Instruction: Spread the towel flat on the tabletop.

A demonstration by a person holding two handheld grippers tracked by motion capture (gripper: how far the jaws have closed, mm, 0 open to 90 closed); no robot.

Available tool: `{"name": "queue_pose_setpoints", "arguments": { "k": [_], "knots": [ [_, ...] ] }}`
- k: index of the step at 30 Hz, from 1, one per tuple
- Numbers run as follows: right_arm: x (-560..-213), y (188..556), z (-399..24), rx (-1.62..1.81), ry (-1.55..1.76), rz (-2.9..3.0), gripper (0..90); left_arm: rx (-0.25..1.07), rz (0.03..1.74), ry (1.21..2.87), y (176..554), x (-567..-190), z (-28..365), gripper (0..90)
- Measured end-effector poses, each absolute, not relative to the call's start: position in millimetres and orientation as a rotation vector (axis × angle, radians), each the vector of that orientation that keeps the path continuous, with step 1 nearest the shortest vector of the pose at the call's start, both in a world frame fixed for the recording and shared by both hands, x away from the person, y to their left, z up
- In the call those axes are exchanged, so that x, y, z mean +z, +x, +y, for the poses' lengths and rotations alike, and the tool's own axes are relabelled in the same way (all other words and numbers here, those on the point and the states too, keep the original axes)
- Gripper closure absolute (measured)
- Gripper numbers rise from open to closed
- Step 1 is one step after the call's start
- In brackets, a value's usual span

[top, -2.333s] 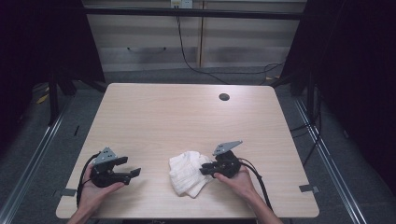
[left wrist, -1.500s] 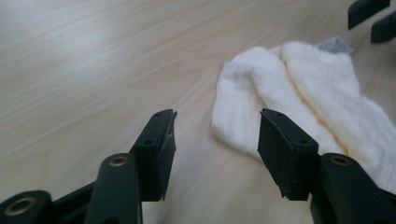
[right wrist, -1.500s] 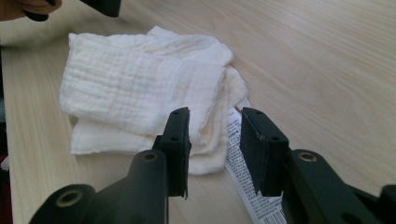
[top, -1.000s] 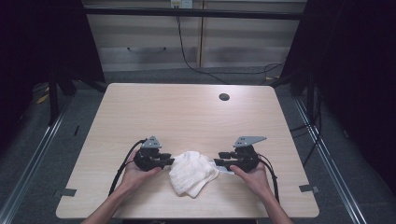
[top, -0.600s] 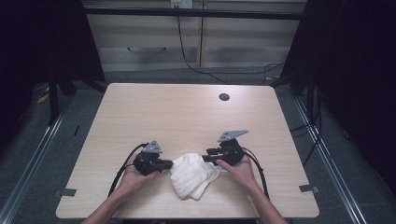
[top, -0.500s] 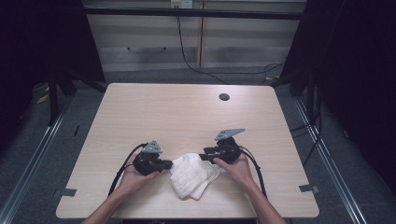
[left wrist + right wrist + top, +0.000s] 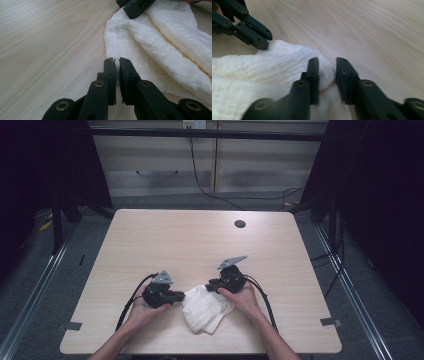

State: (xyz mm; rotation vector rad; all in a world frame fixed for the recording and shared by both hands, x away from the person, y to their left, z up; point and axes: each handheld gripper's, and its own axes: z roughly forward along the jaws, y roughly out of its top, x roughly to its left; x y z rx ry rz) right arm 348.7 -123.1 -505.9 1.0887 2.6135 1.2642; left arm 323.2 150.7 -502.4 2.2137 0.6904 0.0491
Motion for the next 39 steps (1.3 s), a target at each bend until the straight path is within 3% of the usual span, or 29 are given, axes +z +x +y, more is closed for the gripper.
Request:
{"name": "queue_pose_setpoints", "arguments": {
  "k": [2,7,15,22,25,39],
  "knots": [
    [-506,348,-123,1.283,1.078,2.623,85.1,0.049,0.687,2.220,323,-502,151,84.3],
    [-499,348,-124,1.331,1.082,2.600,88.1,0.042,0.705,2.203,324,-502,150,83.9],
    [-476,352,-133,1.387,1.064,2.528,88.4,0.058,0.787,2.098,328,-492,159,58.2],
    [-450,353,-136,1.451,1.031,2.464,88.4,0.094,0.853,2.011,334,-482,177,48.2],
    [-441,355,-136,1.453,1.008,2.457,88.4,0.114,0.850,2.052,334,-483,176,41.9],
    [-400,358,-146,1.532,0.956,2.388,88.5,0.122,0.862,2.045,334,-481,180,36.0]
  ]
}}
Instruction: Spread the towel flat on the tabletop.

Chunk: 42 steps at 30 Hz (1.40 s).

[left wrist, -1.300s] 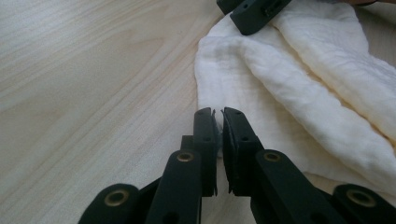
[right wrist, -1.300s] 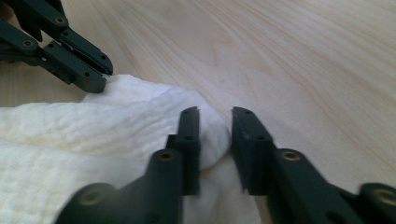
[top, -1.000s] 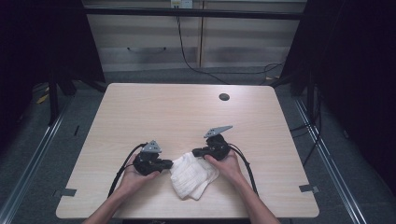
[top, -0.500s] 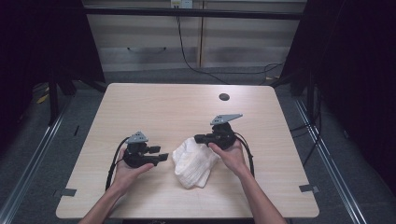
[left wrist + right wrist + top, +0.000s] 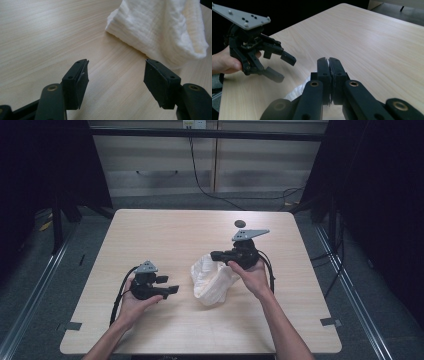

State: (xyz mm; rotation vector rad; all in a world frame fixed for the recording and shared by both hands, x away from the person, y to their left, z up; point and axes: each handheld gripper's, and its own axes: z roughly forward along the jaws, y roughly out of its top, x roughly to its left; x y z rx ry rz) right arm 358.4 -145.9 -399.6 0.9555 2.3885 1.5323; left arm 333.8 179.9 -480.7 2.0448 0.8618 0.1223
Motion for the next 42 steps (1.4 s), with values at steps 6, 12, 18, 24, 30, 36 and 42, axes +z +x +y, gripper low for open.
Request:
{"name": "queue_pose_setpoints", "arguments": {
  "k": [6,12,18,24,30,36,42],
  "knots": [
    [-378,362,-147,1.559,0.922,2.355,88.5,0.132,0.865,2.056,335,-483,181,36.0],
    [-347,366,-148,1.611,0.882,2.294,88.6,0.141,0.879,2.042,336,-482,184,35.8],
    [-316,368,-145,1.640,0.831,2.250,88.6,0.145,0.884,2.029,336,-481,186,35.8],
    [-296,357,-138,1.695,0.736,2.226,88.6,0.153,0.894,2.019,336,-480,188,35.8],
    [-323,344,-131,1.634,0.715,2.323,88.5,0.163,0.897,2.009,336,-478,191,38.2],
    [-372,338,-137,1.615,0.798,2.394,88.5,0.163,0.898,2.006,337,-478,191,40.0],
    [-427,330,-159,1.532,0.953,2.448,88.5,0.166,0.899,2.025,337,-481,188,40.0]
  ]
}}
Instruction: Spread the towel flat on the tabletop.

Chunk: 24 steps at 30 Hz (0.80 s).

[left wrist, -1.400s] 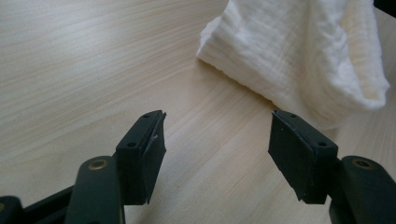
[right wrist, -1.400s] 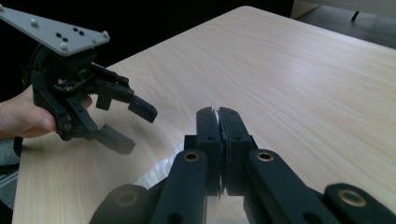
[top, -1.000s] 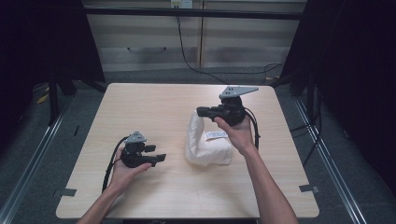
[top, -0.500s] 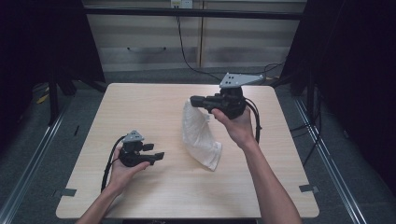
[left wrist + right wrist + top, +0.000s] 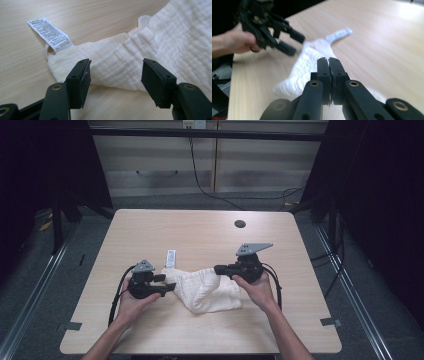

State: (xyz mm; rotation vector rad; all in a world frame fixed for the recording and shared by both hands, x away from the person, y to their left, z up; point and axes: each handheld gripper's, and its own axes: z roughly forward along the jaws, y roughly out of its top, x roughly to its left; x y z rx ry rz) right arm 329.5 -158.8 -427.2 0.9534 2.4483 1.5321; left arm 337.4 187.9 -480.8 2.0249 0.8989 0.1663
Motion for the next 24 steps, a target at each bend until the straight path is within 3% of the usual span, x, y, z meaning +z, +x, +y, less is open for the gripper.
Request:
{"name": "queue_pose_setpoints", "arguments": {
  "k": [10,15,24],
  "knots": [
    [-484,318,-176,1.314,1.085,2.552,88.3,0.191,0.924,2.029,345,-485,195,43.6],
    [-493,319,-179,1.293,1.124,2.563,88.3,0.194,0.916,2.056,349,-490,190,45.8],
    [-503,310,-170,1.244,1.054,2.660,88.4,0.194,0.926,2.025,352,-488,192,41.7]
  ]
}}
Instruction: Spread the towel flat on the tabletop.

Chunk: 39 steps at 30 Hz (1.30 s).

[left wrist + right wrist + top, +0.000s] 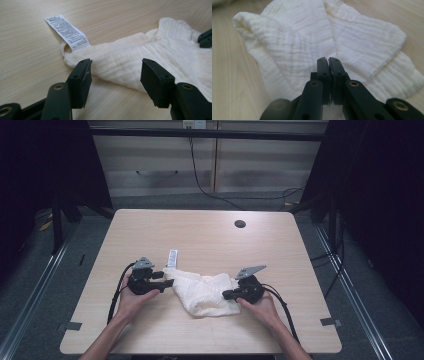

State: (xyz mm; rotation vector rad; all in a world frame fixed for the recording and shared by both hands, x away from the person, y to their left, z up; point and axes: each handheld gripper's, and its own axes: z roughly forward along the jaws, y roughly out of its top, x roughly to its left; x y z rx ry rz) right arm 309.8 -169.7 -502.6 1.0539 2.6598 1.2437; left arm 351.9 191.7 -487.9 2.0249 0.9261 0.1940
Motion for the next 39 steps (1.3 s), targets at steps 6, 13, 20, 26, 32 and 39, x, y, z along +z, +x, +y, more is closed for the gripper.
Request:
{"name": "queue_pose_setpoints", "arguments": {
  "k": [6,13,20,26,32,39],
  "knots": [
    [-502,296,-166,1.241,0.997,2.697,88.3,0.195,0.853,2.082,350,-494,179,46.9],
    [-503,295,-170,1.266,1.022,2.679,88.3,0.163,0.765,2.179,349,-503,169,73.3],
    [-502,302,-179,1.222,1.103,2.621,88.3,0.154,0.737,2.193,339,-504,169,80.4],
    [-503,313,-188,1.212,1.149,2.580,88.2,0.123,0.706,2.204,320,-503,166,81.2],
    [-504,317,-190,1.223,1.162,2.566,88.2,0.099,0.686,2.191,309,-501,182,78.8],
    [-505,317,-189,1.225,1.154,2.555,88.2,0.140,0.792,2.055,321,-486,208,70.9]
  ]
}}
